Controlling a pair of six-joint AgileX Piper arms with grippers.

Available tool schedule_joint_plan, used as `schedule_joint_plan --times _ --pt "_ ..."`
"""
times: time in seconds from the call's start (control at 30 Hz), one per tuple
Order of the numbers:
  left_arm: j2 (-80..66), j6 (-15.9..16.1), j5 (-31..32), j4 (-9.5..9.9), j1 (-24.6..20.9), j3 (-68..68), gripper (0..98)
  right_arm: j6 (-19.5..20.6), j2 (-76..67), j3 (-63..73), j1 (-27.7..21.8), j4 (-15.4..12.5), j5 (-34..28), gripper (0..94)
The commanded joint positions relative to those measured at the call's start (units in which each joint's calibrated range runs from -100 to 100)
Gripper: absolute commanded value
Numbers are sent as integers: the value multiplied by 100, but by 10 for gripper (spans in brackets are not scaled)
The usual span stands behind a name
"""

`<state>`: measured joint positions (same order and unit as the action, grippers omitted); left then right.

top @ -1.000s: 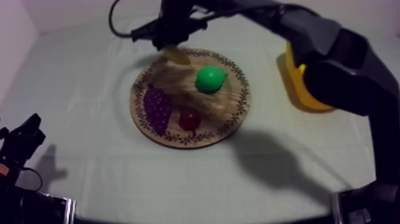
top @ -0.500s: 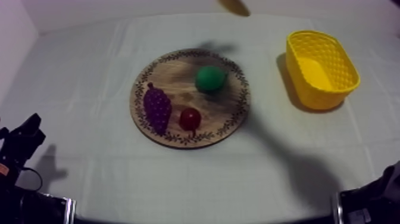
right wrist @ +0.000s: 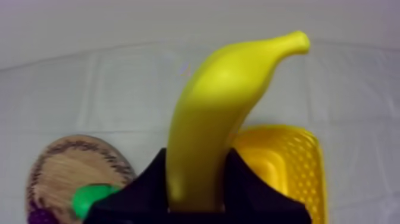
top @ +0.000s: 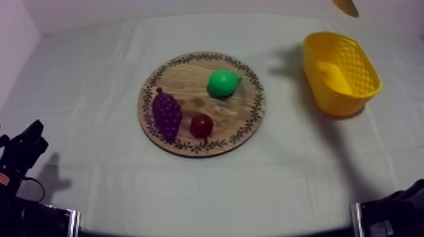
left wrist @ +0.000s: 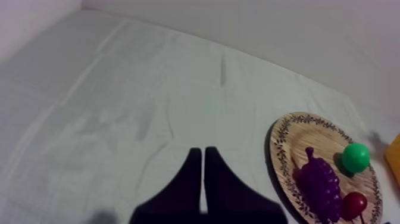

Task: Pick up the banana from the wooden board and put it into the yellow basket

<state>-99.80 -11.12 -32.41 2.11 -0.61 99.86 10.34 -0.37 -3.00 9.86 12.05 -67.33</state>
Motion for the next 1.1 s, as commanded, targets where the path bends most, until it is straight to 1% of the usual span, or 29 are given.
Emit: schedule_joint_plan --times 0.0,0.17,0.33,0.57,0.8,1.07 --pt "-3 1 0 2 0 3 1 29 47 -416 -133 40 69 103" --pt "-3 1 0 2 0 3 1 107 191 -967 -276 151 323 106" --pt "-3 1 0 2 0 3 1 299 452 -1371 -249 359 480 108" --pt "-3 1 0 2 0 3 1 573 861 -1764 -200 574 745 108" --pt "-3 1 0 2 0 3 1 733 1239 -1811 -173 678 850 107" --pt "-3 1 0 2 0 3 1 768 1518 -1806 -301 711 1000 107"
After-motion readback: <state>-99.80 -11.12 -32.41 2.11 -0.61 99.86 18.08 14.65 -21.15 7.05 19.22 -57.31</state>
